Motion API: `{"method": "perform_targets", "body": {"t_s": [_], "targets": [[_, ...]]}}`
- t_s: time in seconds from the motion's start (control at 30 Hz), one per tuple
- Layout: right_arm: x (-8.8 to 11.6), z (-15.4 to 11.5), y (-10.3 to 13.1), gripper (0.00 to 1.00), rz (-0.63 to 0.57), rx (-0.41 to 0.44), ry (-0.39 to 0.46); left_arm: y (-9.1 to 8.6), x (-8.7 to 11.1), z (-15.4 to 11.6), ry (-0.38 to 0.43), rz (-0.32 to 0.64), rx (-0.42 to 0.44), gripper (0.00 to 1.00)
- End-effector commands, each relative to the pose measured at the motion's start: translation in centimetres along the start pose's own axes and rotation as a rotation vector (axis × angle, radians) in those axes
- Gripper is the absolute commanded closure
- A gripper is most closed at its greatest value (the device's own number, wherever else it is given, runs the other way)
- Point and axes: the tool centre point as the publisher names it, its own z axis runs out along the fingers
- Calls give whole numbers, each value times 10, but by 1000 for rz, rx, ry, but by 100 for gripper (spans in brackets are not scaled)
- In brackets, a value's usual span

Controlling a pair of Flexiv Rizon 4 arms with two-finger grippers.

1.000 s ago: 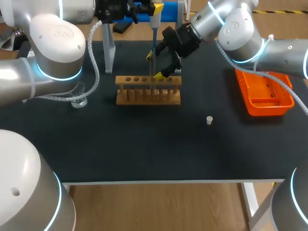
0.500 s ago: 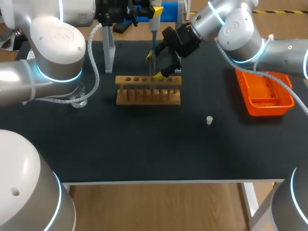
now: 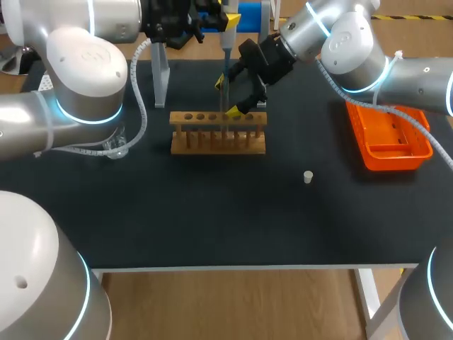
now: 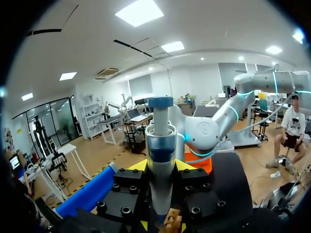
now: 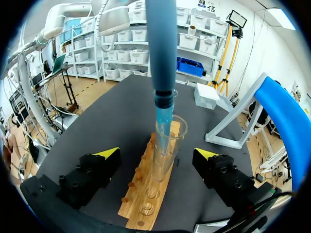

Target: Invert the test tube, pick up the pipette, mount the tip to pipette, aspirate from beaker and dispense into the tube, eject the tip, return the pipette, and cap with the stopper.

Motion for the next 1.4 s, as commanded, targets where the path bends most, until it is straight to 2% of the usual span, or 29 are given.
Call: {"method": "perform_targets", "body": {"t_s": [0.03,1.4], "targets": [[0,-2,0,0,0,2,3,4,-1,1,1,1,11,100],[0,-2,0,0,0,2,3,14,5,9,11,-11,20,100]]}}
